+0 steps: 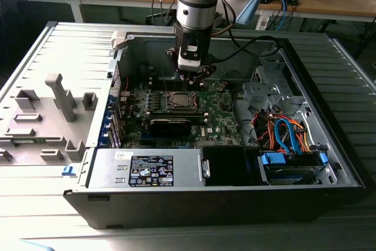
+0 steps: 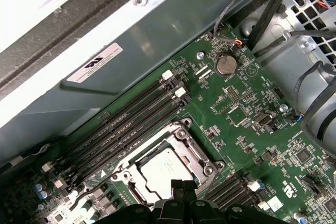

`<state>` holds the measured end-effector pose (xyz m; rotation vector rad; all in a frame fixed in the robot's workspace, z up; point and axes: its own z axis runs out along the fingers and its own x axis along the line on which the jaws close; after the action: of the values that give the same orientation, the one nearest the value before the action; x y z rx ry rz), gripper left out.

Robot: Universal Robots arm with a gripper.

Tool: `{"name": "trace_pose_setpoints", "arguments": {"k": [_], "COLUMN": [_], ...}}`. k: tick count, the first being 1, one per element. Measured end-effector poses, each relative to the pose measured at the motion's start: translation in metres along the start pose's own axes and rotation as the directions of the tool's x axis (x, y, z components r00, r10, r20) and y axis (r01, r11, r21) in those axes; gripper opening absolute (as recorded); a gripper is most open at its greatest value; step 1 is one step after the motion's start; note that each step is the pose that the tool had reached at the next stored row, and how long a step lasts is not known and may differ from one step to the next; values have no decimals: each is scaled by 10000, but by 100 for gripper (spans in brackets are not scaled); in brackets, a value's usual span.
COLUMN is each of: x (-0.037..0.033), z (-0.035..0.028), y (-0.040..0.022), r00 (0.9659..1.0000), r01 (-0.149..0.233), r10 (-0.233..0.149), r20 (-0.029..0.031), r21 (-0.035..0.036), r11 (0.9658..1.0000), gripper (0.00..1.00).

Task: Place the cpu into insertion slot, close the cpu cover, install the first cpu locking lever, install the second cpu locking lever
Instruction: 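Install the first cpu locking lever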

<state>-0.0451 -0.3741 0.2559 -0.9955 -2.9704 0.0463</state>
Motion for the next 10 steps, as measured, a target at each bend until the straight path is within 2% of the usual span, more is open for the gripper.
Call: {"name": "trace_pose_setpoints", "arguments": {"k": [10], "x": [0], "z": [0], "y": [0], "r00": [9997], "r01": [234], "r10": [-234], "r20": [7], "r21": [0], "r11": [9997], "gripper": [11]}}
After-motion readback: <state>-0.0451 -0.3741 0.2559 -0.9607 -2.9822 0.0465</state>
